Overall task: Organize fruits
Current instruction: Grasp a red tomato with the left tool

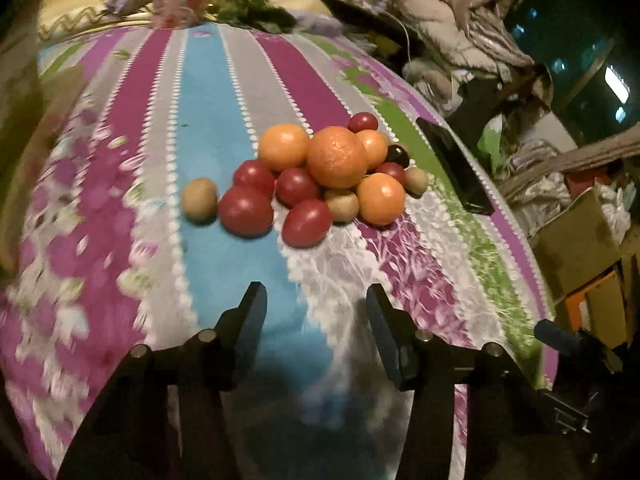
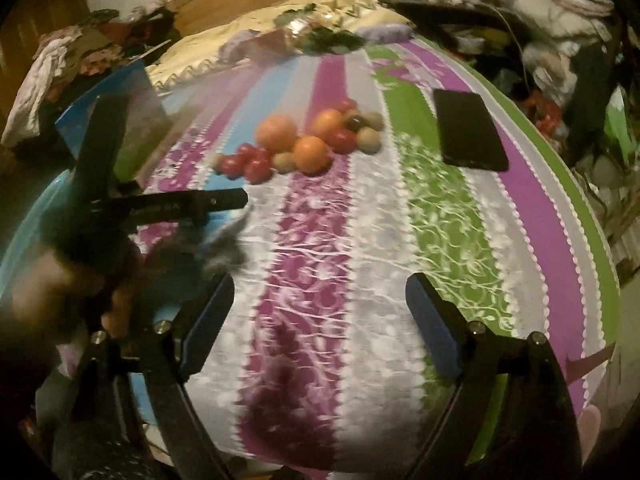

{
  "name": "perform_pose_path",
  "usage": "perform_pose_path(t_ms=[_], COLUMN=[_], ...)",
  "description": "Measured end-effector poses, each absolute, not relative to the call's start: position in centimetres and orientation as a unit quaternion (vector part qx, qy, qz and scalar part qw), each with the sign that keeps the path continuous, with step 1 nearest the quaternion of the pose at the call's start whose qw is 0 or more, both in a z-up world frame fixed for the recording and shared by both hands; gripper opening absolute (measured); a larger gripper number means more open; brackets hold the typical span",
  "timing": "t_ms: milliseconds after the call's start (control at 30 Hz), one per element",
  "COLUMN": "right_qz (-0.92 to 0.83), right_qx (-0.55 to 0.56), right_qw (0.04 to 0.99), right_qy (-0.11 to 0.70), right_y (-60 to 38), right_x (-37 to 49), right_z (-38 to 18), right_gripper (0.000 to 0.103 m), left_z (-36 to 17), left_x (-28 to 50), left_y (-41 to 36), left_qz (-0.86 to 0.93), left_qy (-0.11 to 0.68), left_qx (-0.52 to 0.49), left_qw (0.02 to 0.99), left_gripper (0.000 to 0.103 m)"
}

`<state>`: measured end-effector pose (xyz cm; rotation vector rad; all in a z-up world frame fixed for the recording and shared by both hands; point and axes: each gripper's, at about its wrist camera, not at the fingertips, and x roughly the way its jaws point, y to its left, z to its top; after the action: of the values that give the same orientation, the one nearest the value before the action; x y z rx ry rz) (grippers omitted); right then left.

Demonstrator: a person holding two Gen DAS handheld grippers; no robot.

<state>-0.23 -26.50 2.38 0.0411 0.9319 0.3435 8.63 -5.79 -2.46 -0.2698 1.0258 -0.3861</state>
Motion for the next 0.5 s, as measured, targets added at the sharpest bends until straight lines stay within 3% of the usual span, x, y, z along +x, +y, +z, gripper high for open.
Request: perform_pose_path(t_ms=[367,400,500], right_qz=[0.161,0.161,0.161], right_qx=[0.051,0.052,0.056], right_qw=[0.877,0.877,0.875], right_qy=[0.45,0.451,0.454], right_y=[-28.6,-28.7,-29.1], right_x=[1.5,1.6,1.7], right_z=[1.0,0.9,0.5], right_gripper=[0.088,0.088,0.087], left_z=[-3.2,-3.1,-2.8], left_x=[12.1,12.0,11.7], left_y=[-7.7,-7.9,-8.3], left_qz=[-0.187,-0.183,-0.192], left_qy=[0.47,0.47,0.476], left_qx=[-0.078,-0.072,-0.078], left_qw=[0.859,0.86,0.854], left_gripper=[0.051,0.05,0.028])
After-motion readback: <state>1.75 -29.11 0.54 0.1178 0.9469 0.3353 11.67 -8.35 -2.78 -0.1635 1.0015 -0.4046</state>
